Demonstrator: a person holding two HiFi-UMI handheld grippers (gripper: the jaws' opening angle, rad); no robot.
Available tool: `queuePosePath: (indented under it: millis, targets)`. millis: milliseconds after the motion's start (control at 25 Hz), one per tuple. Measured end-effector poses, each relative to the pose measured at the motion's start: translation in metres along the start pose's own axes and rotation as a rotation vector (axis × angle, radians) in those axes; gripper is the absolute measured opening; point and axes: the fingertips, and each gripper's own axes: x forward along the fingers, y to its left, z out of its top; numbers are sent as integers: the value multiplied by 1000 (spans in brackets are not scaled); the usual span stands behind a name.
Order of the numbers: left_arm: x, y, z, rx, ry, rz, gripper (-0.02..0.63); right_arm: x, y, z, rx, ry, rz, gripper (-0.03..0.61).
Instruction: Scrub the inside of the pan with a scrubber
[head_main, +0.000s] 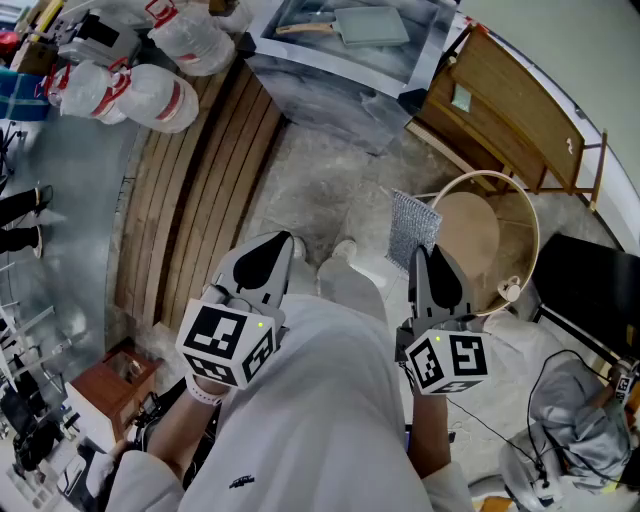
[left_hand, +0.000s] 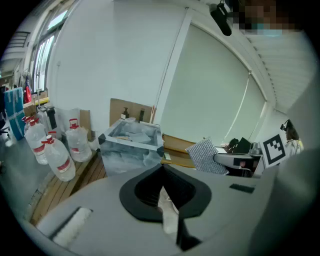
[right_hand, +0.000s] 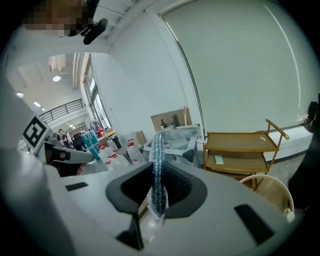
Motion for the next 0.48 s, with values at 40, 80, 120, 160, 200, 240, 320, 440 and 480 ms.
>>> queuePosePath:
  millis: [40, 80, 120, 160, 200, 240, 320, 440, 480]
  targets:
    - [-5, -1, 1, -1, -5, 0, -5, -5, 4, 2, -9, 3, 0, 46]
    - [-9, -2, 2, -4, -11, 1, -5, -10, 7, 3, -17, 7, 0, 46]
    - [-13, -3, 3, -9, -17, 0, -5, -14, 10, 4, -26, 11, 0, 46]
    - [-17, -5, 4, -15, -24, 0, -6, -18, 12, 5, -34, 14, 2, 46]
    - [-19, -6, 5, -21, -31, 1, -6, -21, 13, 6, -40, 15, 5, 46]
    - [-21, -8, 7, -25, -39, 2, -6, -22, 13, 6, -44, 14, 8, 46]
    - [-21, -11, 10, -26, -53, 4, -6, -22, 12, 8, -44, 6, 12, 46]
    - [-18, -18, 12, -23, -61, 0, -5, -24, 6, 14, -18, -17, 6, 48]
    - [-16, -20, 11, -22, -61, -2, -5, -24, 4, 15, -9, -25, 7, 48]
